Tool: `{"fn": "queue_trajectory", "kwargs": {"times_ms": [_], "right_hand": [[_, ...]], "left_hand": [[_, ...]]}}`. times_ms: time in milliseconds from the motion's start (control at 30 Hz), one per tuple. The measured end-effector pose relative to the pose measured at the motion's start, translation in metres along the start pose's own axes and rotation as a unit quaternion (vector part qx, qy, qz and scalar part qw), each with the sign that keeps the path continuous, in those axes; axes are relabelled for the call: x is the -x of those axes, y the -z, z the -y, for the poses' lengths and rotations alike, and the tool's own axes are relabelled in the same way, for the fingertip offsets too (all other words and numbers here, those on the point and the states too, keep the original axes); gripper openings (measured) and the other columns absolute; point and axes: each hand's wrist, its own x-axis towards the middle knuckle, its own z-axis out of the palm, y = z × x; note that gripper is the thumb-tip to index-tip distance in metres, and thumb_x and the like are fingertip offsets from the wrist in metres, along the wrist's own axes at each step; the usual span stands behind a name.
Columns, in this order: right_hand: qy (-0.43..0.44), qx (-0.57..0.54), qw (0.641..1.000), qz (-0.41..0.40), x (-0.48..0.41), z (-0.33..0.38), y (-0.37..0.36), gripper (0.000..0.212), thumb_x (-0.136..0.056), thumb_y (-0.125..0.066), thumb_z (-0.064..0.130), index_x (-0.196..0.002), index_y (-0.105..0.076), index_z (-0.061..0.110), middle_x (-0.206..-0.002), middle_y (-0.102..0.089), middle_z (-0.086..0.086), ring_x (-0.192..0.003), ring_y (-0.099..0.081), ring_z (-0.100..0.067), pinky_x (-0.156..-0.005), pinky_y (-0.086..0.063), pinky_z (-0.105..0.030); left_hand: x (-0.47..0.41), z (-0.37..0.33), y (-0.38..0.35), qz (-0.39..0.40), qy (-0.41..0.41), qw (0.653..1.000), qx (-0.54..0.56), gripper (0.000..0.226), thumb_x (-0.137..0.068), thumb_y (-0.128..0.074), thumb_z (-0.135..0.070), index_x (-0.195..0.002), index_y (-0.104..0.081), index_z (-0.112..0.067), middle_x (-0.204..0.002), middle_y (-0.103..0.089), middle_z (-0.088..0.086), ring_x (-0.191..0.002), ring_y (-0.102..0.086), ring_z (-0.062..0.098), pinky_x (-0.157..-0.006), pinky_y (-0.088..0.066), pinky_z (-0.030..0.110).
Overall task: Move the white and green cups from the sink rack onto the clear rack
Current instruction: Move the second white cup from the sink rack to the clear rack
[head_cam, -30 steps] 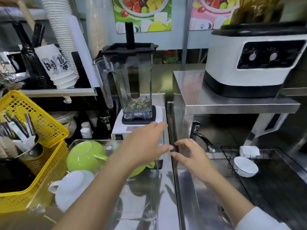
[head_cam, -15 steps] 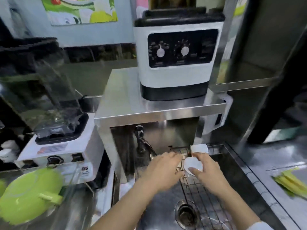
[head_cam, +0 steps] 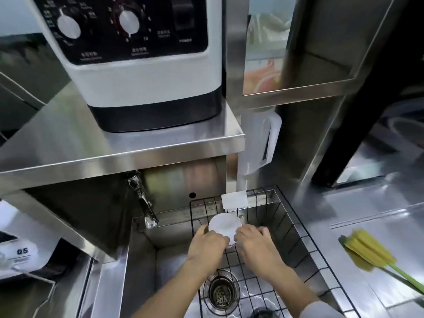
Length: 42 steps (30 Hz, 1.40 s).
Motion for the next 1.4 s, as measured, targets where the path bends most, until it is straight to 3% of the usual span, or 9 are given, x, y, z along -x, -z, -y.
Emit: {"fn": "queue_trajectory", "kwargs": {"times_ms": [267, 367, 467, 600, 767, 1033, 1100, 1233, 1400], "right_hand": [[-0.028, -0.135, 0.990, 0.023, -0.003, -0.002, 0.021, 0.025, -0.081, -0.060, 0.030, -0.103, -0.054, 0.020, -0.107, -0.056, 0.007, -0.108, -0.041, -0.015, -0.080, -0.021, -0.029], [-0.023, -0.208, 0.978, 0.027, -0.001, 0.005, 0.047, 0.025, -0.076, -0.064, 0.030, -0.099, -0.054, 0.027, -0.100, -0.050, 0.014, -0.105, -0.040, -0.013, -0.082, -0.024, -0.031], [-0.004, -0.272, 0.962, 0.026, 0.003, 0.018, 0.076, 0.033, -0.072, -0.068, 0.033, -0.098, -0.049, 0.041, -0.098, -0.047, 0.026, -0.103, -0.039, -0.004, -0.089, -0.029, -0.028], [0.024, -0.334, 0.942, 0.033, 0.013, 0.049, 0.112, 0.065, -0.064, -0.074, 0.040, -0.114, -0.037, 0.056, -0.113, -0.038, 0.039, -0.116, -0.034, 0.005, -0.100, -0.030, -0.024], [0.110, -0.310, 0.944, 0.019, 0.023, 0.106, 0.140, 0.093, -0.060, -0.077, 0.048, -0.128, -0.015, 0.061, -0.128, -0.018, 0.046, -0.126, -0.021, 0.010, -0.108, -0.023, -0.028], [0.237, -0.233, 0.937, -0.106, 0.020, 0.225, 0.156, 0.091, -0.066, -0.074, 0.041, -0.132, -0.011, 0.053, -0.139, -0.021, 0.023, -0.133, -0.024, -0.004, -0.110, -0.030, -0.040], [0.254, -0.249, 0.927, -0.121, 0.018, 0.254, 0.154, 0.087, -0.064, -0.074, 0.041, -0.132, -0.019, 0.044, -0.136, -0.028, 0.018, -0.130, -0.032, -0.006, -0.107, -0.036, -0.041], [0.264, -0.262, 0.919, -0.131, 0.014, 0.310, 0.143, 0.089, -0.059, -0.077, 0.047, -0.132, -0.026, 0.041, -0.132, -0.032, 0.023, -0.122, -0.034, 0.006, -0.100, -0.032, -0.011], [0.235, -0.324, 0.910, -0.109, 0.011, 0.371, 0.122, 0.092, -0.055, -0.081, 0.041, -0.124, -0.024, 0.059, -0.123, -0.036, 0.041, -0.115, -0.040, 0.014, -0.091, -0.032, -0.001]], "left_hand": [[0.017, 0.011, 0.005, -0.044, -0.004, 0.982, 0.181, 0.015, -0.088, -0.041, -0.009, -0.091, -0.053, -0.018, -0.099, -0.063, 0.005, -0.106, -0.048, 0.019, -0.109, -0.015, 0.029], [0.033, 0.015, 0.018, -0.068, 0.000, 0.944, 0.323, 0.011, -0.089, -0.046, -0.014, -0.089, -0.055, -0.020, -0.084, -0.055, -0.003, -0.096, -0.046, 0.019, -0.089, -0.028, 0.026], [0.055, 0.017, 0.043, -0.073, -0.009, 0.878, 0.473, 0.018, -0.090, -0.050, -0.017, -0.081, -0.055, -0.031, -0.070, -0.051, -0.011, -0.070, -0.044, 0.008, -0.064, -0.034, 0.023], [0.089, 0.025, 0.077, -0.128, -0.021, 0.789, 0.601, 0.007, -0.088, -0.053, -0.018, -0.086, -0.059, -0.021, -0.077, -0.056, -0.005, -0.071, -0.048, 0.007, -0.064, -0.038, 0.021], [0.141, 0.044, 0.112, -0.151, 0.033, 0.625, 0.765, 0.027, -0.082, -0.051, -0.032, -0.092, -0.064, -0.010, -0.083, -0.068, 0.006, -0.074, -0.060, 0.019, -0.062, -0.047, 0.032], [0.239, 0.101, 0.144, -0.161, 0.022, 0.475, 0.865, 0.032, -0.086, -0.046, -0.021, -0.104, -0.067, -0.006, -0.096, -0.073, 0.008, -0.086, -0.068, 0.020, -0.064, -0.058, 0.032], [0.264, 0.116, 0.146, -0.181, 0.036, 0.465, 0.866, 0.030, -0.081, -0.050, -0.021, -0.100, -0.069, -0.006, -0.093, -0.072, 0.007, -0.083, -0.068, 0.019, -0.064, -0.056, 0.032], [0.309, 0.142, 0.142, -0.290, 0.114, 0.468, 0.827, 0.025, -0.073, -0.064, -0.022, -0.096, -0.064, -0.013, -0.091, -0.067, 0.006, -0.077, -0.064, 0.017, -0.063, -0.052, 0.029], [0.355, 0.167, 0.132, -0.365, 0.167, 0.598, 0.694, 0.037, -0.064, -0.065, -0.041, -0.099, -0.061, -0.030, -0.115, -0.061, 0.005, -0.101, -0.062, 0.015, -0.088, -0.050, 0.034]]}}
